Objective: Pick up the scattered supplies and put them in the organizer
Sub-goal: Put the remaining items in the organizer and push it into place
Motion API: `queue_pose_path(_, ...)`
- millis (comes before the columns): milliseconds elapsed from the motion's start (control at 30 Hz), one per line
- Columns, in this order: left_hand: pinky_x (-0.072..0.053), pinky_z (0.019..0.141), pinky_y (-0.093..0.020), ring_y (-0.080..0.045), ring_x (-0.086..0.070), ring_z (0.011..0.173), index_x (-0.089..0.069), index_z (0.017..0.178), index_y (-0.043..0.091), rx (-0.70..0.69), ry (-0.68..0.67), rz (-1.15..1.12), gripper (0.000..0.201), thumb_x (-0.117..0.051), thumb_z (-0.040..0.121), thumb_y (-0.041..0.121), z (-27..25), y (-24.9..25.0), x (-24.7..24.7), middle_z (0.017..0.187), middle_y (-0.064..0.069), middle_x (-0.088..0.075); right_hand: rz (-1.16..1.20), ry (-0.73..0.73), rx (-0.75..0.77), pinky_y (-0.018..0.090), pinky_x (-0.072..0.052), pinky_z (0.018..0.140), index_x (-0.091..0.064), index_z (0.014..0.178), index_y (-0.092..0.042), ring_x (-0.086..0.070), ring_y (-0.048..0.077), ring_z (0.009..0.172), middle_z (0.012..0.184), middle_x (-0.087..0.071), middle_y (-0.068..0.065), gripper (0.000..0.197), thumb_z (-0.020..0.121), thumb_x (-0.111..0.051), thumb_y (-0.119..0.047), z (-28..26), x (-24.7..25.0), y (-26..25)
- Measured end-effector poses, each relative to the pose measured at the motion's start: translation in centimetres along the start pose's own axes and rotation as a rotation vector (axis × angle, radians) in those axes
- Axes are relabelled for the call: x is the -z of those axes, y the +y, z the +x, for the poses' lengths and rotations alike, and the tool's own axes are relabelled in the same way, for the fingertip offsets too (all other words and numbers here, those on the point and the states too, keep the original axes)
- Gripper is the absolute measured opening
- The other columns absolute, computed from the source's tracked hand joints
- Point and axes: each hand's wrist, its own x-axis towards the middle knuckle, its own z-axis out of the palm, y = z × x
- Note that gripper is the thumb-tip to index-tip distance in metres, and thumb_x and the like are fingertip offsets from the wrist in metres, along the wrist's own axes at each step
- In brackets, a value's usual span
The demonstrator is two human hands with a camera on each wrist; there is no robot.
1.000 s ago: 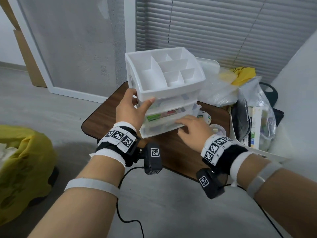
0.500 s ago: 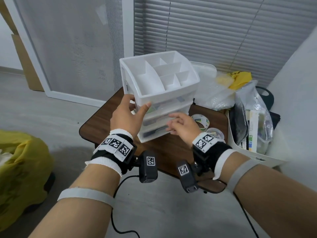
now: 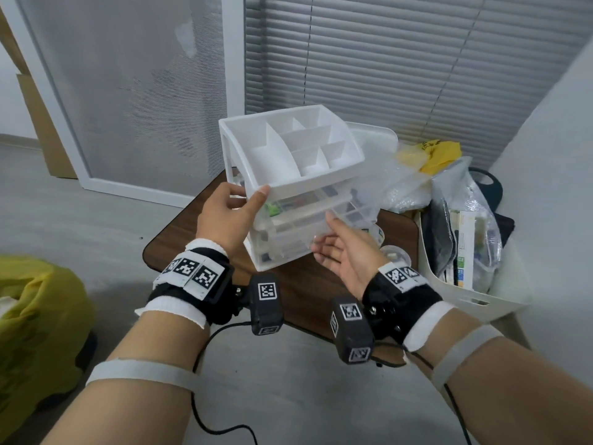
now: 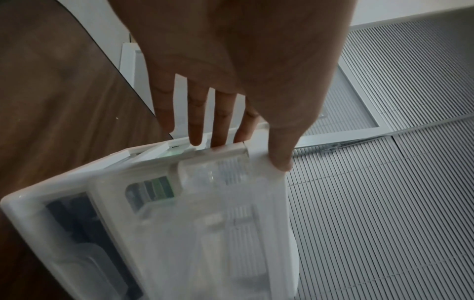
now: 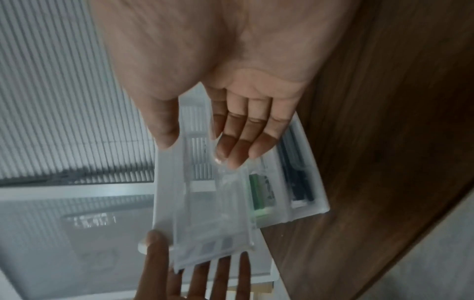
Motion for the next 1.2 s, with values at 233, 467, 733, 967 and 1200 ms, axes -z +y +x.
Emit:
queue_pose_path(233,-0.053,0.048,-0.018,-0.009,-0.069,0.087,-0.058,0.123,0.021,0.045,-0.069,-0.125,0.053,-0.068,0.085,0.056,-0.7,0.3,-0.3,0.106,0.001,-0.069,-0.262,-0.132,0.008,0.032,-0.050,0.073,-0.071,0.096,-0.006,-0.064,0.020,0.076,0.085,-0.071,0.008,0.017,0.089,-0.065,-0.020,-2.1,5.2,0.1)
queue_pose_path(467,-0.062,0.065,-0.035,-0.020,-0.067,0.100,-0.057,0.113,0.016,0.090,-0.081,-0.147,0.043,-0.075,0.084,0.043,-0.7,-0.6,-1.1,0.112,-0.001,-0.066,-1.421,0.546,0.332,0.035,-0.043,0.081,-0.061,0.090,-0.027,-0.054,0.031,0.101,0.102,-0.058,0.007,0.018,0.075,-0.064,-0.037,1.6,12.6,-0.4)
queue_pose_path(733,-0.063,0.073,-0.047,-0.021,-0.069,0.101,-0.058,0.113,0.018,0.133,-0.046,-0.221,0.045,-0.079,0.081,0.041,-0.4,-1.3,-1.8,0.115,-0.003,-0.067,-1.761,0.216,-0.108,0.041,-0.042,0.103,-0.035,0.143,-0.035,-0.045,0.042,0.125,0.142,-0.035,0.016,0.077,0.076,-0.068,-0.055,7.4,12.3,-0.2)
queue_pose_path(967,-0.063,0.075,-0.046,-0.020,-0.069,0.099,-0.058,0.113,0.021,0.126,-0.040,-0.175,0.048,-0.079,0.077,0.046,-0.3,-1.1,-1.8,0.112,0.001,-0.068,-1.661,0.405,-0.006,0.031,-0.049,0.072,-0.052,0.110,-0.017,-0.056,0.027,0.082,0.105,-0.063,0.010,0.047,0.076,-0.062,-0.048,5.3,13.8,-0.5)
queue_pose_path(1200,-0.062,0.078,-0.047,-0.020,-0.069,0.098,-0.056,0.114,0.023,0.102,-0.054,-0.129,0.047,-0.079,0.078,0.044,-0.4,-0.5,-1.5,0.109,0.004,-0.066,-1.245,0.587,0.535,0.028,-0.037,0.077,-0.055,0.103,-0.023,-0.053,0.018,0.086,0.098,-0.057,-0.005,0.034,0.077,-0.066,-0.044,-0.4,11.6,-11.5)
